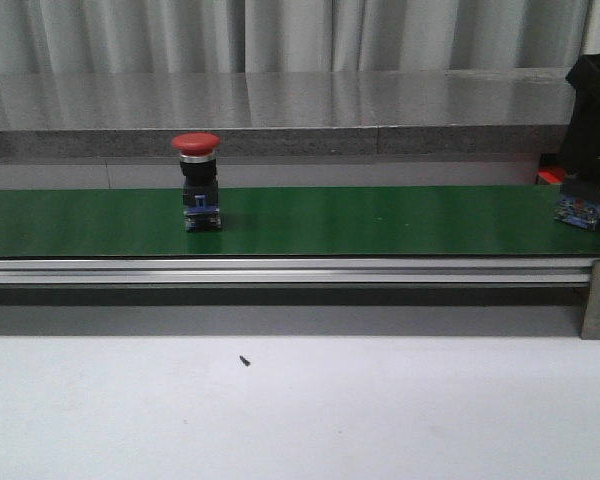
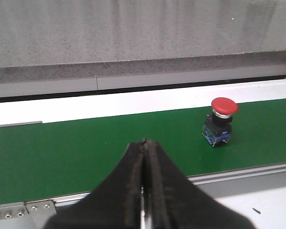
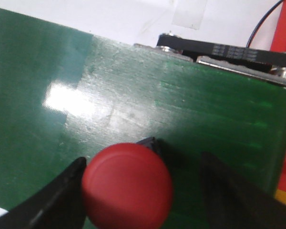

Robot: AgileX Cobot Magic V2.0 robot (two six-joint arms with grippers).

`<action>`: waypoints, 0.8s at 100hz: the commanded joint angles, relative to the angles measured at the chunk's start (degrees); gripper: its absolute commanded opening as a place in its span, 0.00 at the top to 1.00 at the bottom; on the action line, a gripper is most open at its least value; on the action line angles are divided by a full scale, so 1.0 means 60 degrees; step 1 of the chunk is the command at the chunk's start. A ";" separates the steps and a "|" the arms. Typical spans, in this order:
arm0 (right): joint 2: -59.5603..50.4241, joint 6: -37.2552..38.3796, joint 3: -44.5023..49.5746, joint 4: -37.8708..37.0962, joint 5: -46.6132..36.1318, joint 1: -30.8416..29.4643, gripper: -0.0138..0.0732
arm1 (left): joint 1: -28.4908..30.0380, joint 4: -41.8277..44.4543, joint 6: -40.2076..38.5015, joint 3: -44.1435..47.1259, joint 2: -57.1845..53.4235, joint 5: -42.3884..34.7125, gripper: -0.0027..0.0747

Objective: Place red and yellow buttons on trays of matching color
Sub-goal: 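Lift the red button with the right gripper into the red tray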

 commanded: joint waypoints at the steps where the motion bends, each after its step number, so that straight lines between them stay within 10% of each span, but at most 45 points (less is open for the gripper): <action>1: -0.0195 -0.0036 -0.0320 0.0132 -0.0237 -0.0062 0.35 | -0.0083 -0.0148 0.0024 -0.0260 0.0017 -0.0794 0.99; 20: -0.0219 -0.0036 -0.0464 0.0132 -0.0057 -0.0066 0.70 | -0.0083 -0.0148 0.0024 -0.0260 0.0017 -0.0794 0.99; 49: -0.0367 0.0026 -0.2434 0.0073 0.2115 -0.1274 0.70 | -0.0083 -0.0148 0.0024 -0.0260 0.0017 -0.0794 0.99; 80: 0.0152 0.0052 -0.3506 0.0061 0.1375 -0.3686 0.70 | -0.0083 -0.0148 0.0024 -0.0260 0.0017 -0.0794 0.99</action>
